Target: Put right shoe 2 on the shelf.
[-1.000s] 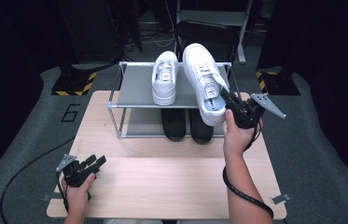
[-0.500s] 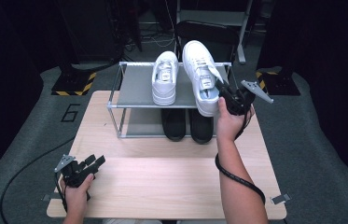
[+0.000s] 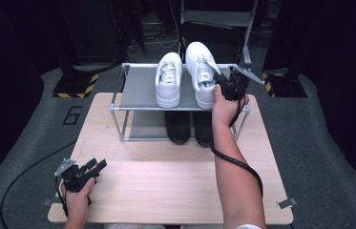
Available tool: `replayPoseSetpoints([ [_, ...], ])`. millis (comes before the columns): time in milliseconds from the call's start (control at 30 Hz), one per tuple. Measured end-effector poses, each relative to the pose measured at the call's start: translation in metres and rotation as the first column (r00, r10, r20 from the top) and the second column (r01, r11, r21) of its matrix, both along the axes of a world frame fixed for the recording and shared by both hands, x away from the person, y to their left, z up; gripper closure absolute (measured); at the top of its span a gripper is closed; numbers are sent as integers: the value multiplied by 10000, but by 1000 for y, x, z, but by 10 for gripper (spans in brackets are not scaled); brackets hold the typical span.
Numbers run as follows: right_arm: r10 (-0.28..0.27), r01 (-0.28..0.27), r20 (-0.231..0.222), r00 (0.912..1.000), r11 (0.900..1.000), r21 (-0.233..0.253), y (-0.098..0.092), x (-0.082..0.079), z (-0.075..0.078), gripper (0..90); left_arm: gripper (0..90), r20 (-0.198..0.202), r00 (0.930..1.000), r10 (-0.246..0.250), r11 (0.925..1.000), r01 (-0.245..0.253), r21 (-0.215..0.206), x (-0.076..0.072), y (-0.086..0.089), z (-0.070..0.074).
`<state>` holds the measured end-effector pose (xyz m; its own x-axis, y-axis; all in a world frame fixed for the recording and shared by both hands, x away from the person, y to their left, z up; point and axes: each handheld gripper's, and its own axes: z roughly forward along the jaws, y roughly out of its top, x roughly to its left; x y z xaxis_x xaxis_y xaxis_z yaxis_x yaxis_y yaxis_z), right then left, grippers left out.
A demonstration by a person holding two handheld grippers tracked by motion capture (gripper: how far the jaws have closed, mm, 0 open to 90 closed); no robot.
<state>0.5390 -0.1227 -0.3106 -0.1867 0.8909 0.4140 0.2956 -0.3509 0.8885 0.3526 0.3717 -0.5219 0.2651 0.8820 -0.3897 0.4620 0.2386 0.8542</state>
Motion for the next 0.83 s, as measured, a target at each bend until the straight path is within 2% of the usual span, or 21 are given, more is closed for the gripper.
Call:
replayPoseSetpoints([
  [100, -8, 19, -373, 9993, 9995, 310, 0, 8, -1, 764, 437, -2, 10000, 68, 9999, -68, -117, 0, 0, 0],
  [133, -111, 124, -631, 9979, 9997, 200, 2, 13, 1, 751, 437, 14, 10000, 21, 10000, -21, -58, -1, 1, 0],
  [167, -111, 124, -631, 9979, 9997, 200, 2, 13, 1, 751, 437, 14, 10000, 37, 10000, -37, -62, 0, 2, 0],
  [200, -204, 226, -863, 9961, 9995, 238, 3, 17, 0, 716, 438, 17, 9999, 118, 9998, -118, -168, 0, 2, -1],
  [300, -190, 213, -1007, 9947, 9995, 219, 4, 21, -1, 680, 438, 18, 9999, 121, 9998, -120, -167, 0, 3, -1],
  [333, -40, 70, -920, 9958, 9995, 322, 1, 23, -1, 639, 438, 38, 9999, 105, 9999, -105, -127, 0, 3, -1],
  [367, -40, 70, -920, 9958, 9995, 322, 1, 23, -1, 639, 437, 38, 9999, 105, 9999, -105, -127, 0, 3, -1],
  [400, 130, -100, -910, 9958, 9994, 329, -1, 23, -1, 587, 437, 40, 9999, 105, 9999, -105, -117, 0, 3, -1],
  [433, 164, -137, -735, 9972, 9992, 373, -4, 22, 0, 520, 437, 27, 9999, 108, 9999, -107, -107, 0, 4, -1],
  [467, -42, 49, -300, 9995, 9997, 239, -8, 16, 5, 446, 437, 37, 9999, 97, 9999, -96, -72, 1, 4, -2],
  [567, 39, -39, -80, 10000, 10000, 9, -10, 9, 10, 437, 434, 31, 9999, 99, 9999, -99, -99, 0, 3, -1],
  [667, 235, -229, 337, 9992, 9995, -203, -14, -7, 16, 412, 433, 56, 9999, 105, 9999, -105, -11, -1, 1, -1],
  [733, 538, -518, 684, 9962, 9982, -303, -18, -25, 20, 396, 430, 19, 9999, 104, 9999, -104, 94, -1, 0, -1],
  [767, 538, -518, 684, 9962, 9982, -303, -18, -25, 20, 396, 428, 19, 9999, 104, 9999, -104, 94, -1, 0, -1],
  [833, 729, -678, 940, 9929, 9961, -558, -19, -37, 21, 387, 428, -31, 9999, 129, 9999, -129, 93, -1, -1, -1],
])
